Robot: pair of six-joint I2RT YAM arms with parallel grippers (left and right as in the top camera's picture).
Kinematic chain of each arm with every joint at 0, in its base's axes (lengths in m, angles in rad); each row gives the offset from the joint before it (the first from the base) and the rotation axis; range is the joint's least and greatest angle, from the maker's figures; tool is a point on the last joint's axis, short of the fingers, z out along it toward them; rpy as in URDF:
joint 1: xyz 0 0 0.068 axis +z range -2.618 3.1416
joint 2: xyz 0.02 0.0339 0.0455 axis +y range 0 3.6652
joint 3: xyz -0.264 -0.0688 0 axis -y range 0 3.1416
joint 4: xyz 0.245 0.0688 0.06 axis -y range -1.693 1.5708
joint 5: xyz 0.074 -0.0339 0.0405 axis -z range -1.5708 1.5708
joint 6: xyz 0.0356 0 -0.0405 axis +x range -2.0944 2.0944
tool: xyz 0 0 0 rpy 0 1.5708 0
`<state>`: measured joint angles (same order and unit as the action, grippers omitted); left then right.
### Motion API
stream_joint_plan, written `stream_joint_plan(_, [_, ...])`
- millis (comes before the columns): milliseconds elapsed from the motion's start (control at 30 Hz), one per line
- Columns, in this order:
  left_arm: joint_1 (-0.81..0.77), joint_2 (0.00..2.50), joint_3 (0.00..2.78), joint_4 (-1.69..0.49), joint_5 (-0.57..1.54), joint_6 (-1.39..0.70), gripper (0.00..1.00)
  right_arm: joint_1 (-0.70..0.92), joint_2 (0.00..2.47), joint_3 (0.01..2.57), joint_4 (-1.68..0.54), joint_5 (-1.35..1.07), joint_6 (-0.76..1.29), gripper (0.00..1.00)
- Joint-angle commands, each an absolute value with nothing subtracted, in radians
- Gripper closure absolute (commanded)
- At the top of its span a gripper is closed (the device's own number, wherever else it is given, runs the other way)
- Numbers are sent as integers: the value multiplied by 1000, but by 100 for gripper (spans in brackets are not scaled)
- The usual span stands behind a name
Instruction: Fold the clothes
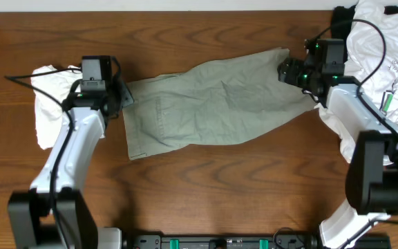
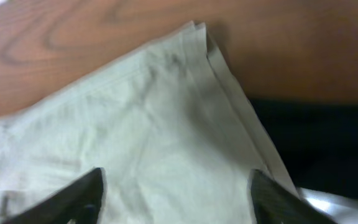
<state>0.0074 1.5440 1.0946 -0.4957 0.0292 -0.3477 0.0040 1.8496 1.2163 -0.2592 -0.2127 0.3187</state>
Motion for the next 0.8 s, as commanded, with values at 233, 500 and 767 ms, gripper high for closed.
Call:
stream_joint_plan(233, [-17,1438,1109,-781,211,-352,62,1,1678,1229,-599,-214,218,54])
stream_joint_plan(500, [-140,1527,1107,-701,225,-300,62,-15,1726,1229,-620,-206,176,35])
stream_joint_plan(767, [-198,1760,1107,-653,225,-301,62,-42,1812,1229,-577,-207,126,19])
